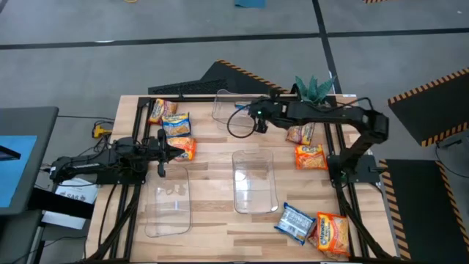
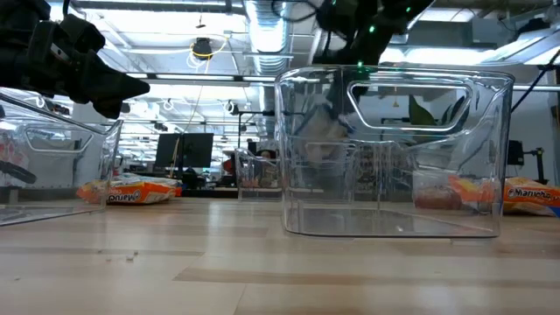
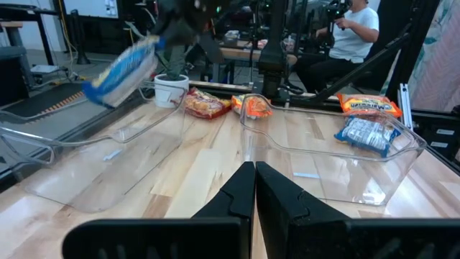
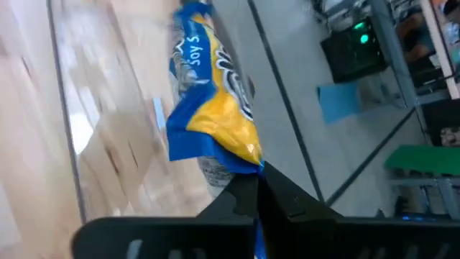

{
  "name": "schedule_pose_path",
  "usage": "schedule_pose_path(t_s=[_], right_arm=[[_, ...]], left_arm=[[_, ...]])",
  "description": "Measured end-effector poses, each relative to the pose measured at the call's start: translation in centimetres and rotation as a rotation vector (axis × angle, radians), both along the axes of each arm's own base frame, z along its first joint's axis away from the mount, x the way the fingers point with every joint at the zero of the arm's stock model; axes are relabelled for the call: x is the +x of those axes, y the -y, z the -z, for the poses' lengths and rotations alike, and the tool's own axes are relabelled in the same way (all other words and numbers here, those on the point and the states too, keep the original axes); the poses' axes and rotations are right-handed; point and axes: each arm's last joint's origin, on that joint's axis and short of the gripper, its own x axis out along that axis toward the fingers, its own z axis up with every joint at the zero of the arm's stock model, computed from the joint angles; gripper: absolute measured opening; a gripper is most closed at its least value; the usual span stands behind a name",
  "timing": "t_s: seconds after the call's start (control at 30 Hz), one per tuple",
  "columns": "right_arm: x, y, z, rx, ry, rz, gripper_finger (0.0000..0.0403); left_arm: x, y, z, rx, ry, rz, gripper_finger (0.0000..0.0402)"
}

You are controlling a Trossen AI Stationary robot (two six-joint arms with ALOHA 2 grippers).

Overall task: Sort Maruchan noodles
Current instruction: Put the top right blue noodle pack into the top transparent bin, then put the bottom blue noodle pack into the top transparent bin

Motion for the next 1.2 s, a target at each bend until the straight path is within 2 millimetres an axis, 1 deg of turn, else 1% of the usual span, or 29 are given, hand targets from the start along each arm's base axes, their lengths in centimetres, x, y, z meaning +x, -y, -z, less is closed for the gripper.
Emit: schedule_pose_path(t_s=[0.13, 0.23, 0.33, 0.4, 0.47, 0.6, 0.67, 0.77, 0.83, 0.9, 1.0, 1.1, 1.2], right_arm=[[0.7, -0.2, 1.0, 0.016, -0.005, 0.002, 0.0062], [0.7, -0.6, 0.9, 0.031, 0.023, 0.017, 0.0084], [-0.1, -1.0, -0.4, 0.046, 0.082, 0.045, 0.0116], [-0.9, -1.7, -1.6, 0.067, 0.125, 0.057, 0.0144], [-1.9, -2.8, -2.7, 0.142, 0.166, 0.031, 0.017], [-4.6, -6.0, -5.2, 0.415, 0.254, -0.059, 0.0215], [-6.2, -7.7, -6.0, 0.573, 0.272, -0.066, 0.0227], [-8.7, -10.5, -6.9, 0.803, 0.267, -0.018, 0.0233], [-9.9, -12.5, -7.3, 0.893, 0.259, 0.036, 0.0234], [-10.9, -14.5, -7.2, 0.949, 0.224, 0.083, 0.0233], [-11.8, -17.7, -6.9, 1.015, 0.17, 0.138, 0.0231], [-12.1, -20.7, -5.8, 1.022, 0.116, 0.209, 0.0229], [-11.8, -23.4, -4.1, 1.002, 0.055, 0.276, 0.0228]], left_arm=[[0.0, 0.0, 0.0, 0.0, 0.0, 0.0, 0.0], [0.0, 0.0, 0.0, 0.0, 0.0, 0.0, 0.0], [0.0, 0.0, 0.0, 0.0, 0.0, 0.0, 0.0], [0.0, 0.0, 0.0, 0.0, 0.0, 0.0, 0.0], [0.0, 0.0, 0.0, 0.0, 0.0, 0.0, 0.0], [0.0, 0.0, 0.0, 0.0, -0.001, 0.0, 0.0], [0.0, 0.0, 0.0, 0.0, 0.0, 0.0, 0.0], [0.0, 0.0, 0.0, 0.0, 0.0, 0.0, 0.0], [0.0, 0.0, 0.0, 0.0, -0.001, 0.0, 0.0], [0.0, 0.0, 0.0, 0.0, 0.0, 0.0, 0.0], [0.0, 0.0, 0.0, 0.0, 0.0, 0.0, 0.0], [0.0, 0.0, 0.0, 0.0, 0.0, 0.0, 0.0], [0.0, 0.0, 0.0, 0.0, 0.0, 0.0, 0.0]])
